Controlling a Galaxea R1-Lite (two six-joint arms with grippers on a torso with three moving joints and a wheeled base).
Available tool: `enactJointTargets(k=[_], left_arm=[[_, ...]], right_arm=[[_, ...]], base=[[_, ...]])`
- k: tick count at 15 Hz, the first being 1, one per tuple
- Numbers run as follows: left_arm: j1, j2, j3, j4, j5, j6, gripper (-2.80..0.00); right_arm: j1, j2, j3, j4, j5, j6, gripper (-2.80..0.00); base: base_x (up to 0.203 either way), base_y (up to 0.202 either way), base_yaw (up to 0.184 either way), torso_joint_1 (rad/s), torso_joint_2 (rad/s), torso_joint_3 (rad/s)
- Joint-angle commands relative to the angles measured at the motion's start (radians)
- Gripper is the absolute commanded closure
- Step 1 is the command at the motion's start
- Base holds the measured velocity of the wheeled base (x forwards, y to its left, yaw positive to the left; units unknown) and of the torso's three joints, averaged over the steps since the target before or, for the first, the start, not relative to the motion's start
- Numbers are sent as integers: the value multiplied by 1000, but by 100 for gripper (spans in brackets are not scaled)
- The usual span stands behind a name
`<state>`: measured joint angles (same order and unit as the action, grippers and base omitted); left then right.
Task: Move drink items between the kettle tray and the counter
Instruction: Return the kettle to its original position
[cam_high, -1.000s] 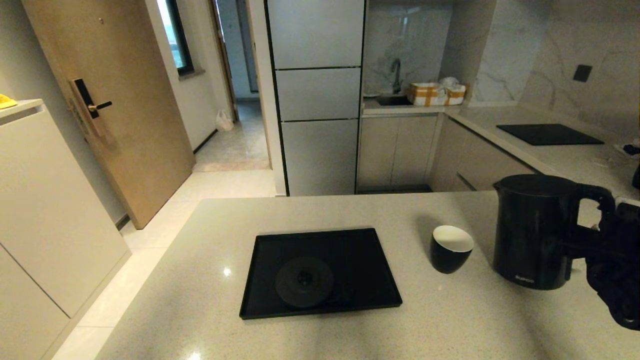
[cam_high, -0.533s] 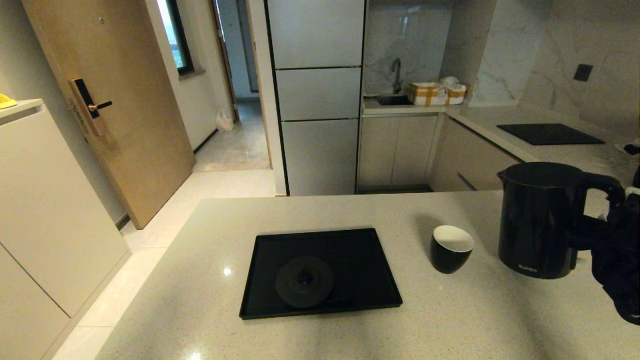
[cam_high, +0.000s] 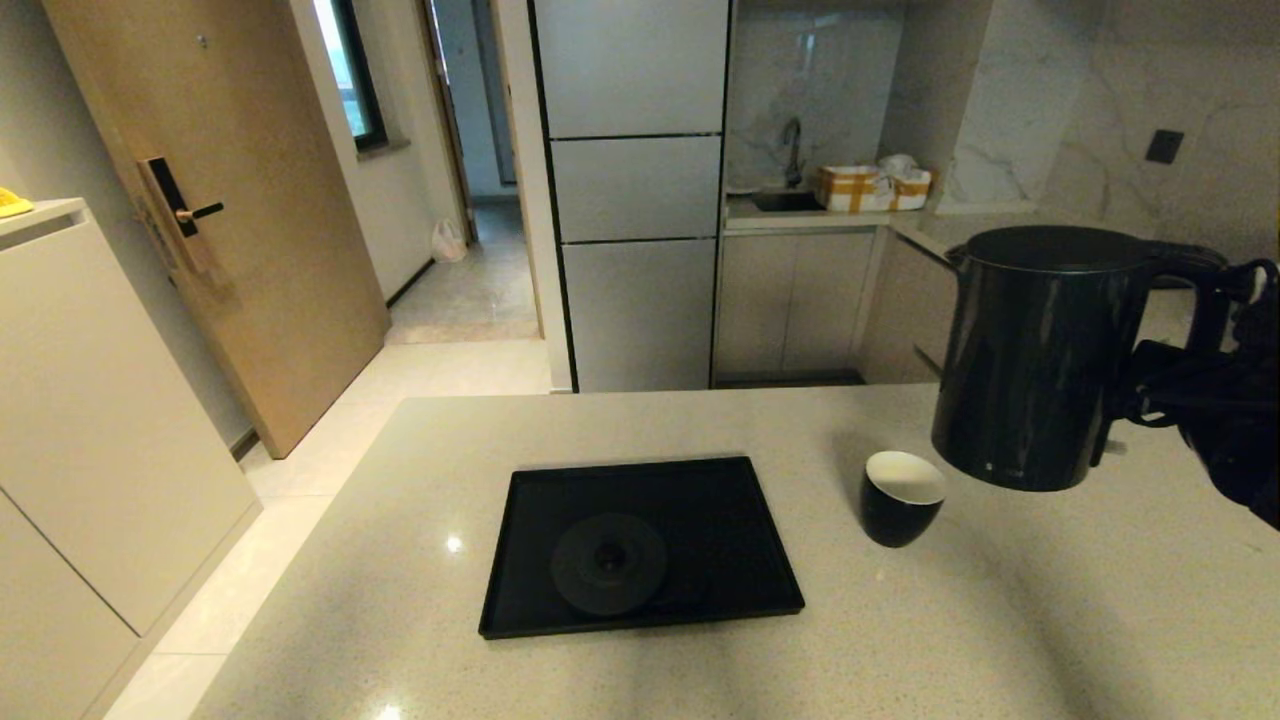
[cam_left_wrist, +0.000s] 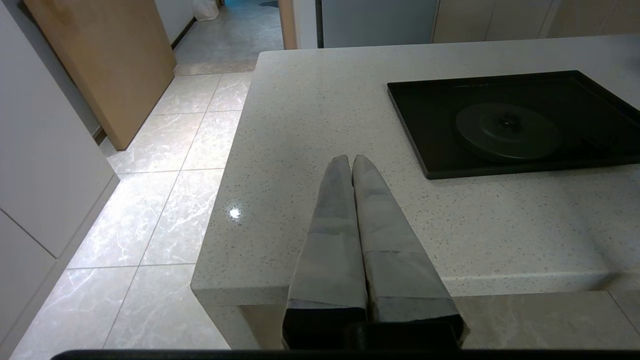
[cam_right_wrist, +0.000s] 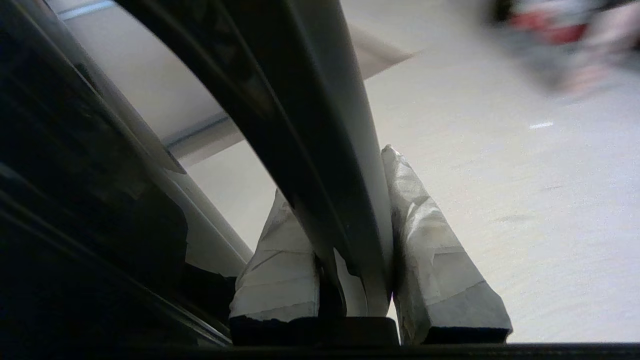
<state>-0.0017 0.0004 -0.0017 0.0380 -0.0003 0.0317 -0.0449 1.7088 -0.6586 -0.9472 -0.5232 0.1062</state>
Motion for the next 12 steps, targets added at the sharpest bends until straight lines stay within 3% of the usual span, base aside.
enactJointTargets(k=[1, 8, 12], left_arm=[[0, 0, 0, 0, 0, 1, 0], [0, 0, 0, 0, 0, 1, 0], [0, 0, 0, 0, 0, 1, 0]], right_arm=[[127, -134, -58, 191, 0, 40, 0], [488, -139, -198, 400, -14, 118, 0], [613, -23, -274, 442, -14, 184, 0]], base=[[0, 0, 0, 0, 0, 0], [0, 0, 0, 0, 0, 0], [0, 0, 0, 0, 0, 0]])
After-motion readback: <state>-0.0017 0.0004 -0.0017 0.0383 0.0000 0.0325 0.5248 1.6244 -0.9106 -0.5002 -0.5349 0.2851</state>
